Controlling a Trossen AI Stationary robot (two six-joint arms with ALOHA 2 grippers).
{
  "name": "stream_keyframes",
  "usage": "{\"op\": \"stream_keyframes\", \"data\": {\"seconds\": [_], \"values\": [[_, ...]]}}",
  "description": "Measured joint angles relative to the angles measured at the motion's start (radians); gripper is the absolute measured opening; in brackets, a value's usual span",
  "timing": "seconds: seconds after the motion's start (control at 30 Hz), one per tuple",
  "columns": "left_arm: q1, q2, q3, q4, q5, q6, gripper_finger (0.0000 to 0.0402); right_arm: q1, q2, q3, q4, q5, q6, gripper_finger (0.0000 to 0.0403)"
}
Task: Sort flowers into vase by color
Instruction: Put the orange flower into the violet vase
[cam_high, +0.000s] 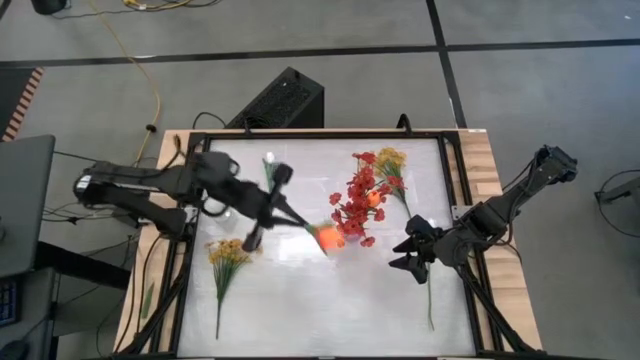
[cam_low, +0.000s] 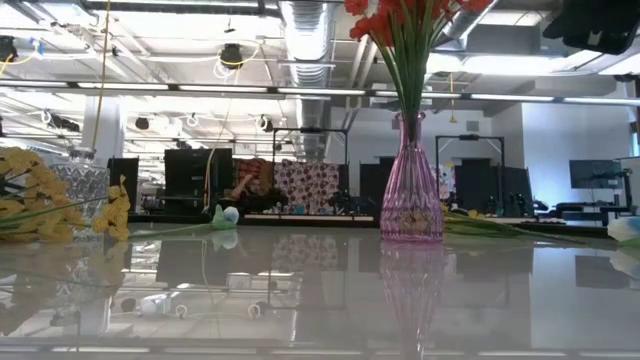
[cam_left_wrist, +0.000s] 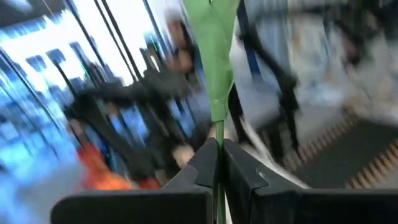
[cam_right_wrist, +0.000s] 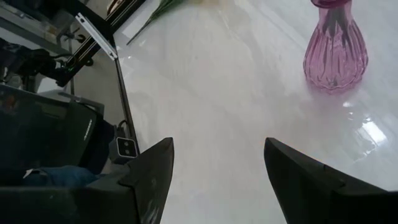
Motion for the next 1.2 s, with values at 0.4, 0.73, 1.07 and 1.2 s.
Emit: {"op": "stream_keyframes", "data": {"seconds": [0.4,0.73,1.07,1.2], "values": [[0.178,0.040,-0.568,1.153,-0.401,-0.487,0.0000,0.000,0.060,0.001,0.036,0.145,0.009,0.0276],[0.186,0.387,-0.522,1.511,-0.488,-0.575,0.0000,-0.065,0.273,0.001,0.034,0.178,-0.140,0.0276],[0.190,0.570,-0.418,1.535,-0.510,-0.677,0.0000,-0.182,0.344,0.001,0.077,0.040,-0.170,0.0276],[0.190,0.598,-0.370,1.535,-0.495,-0.693,0.0000,-0.221,0.343,0.001,0.093,0.096,-0.219,0.0276]]}}
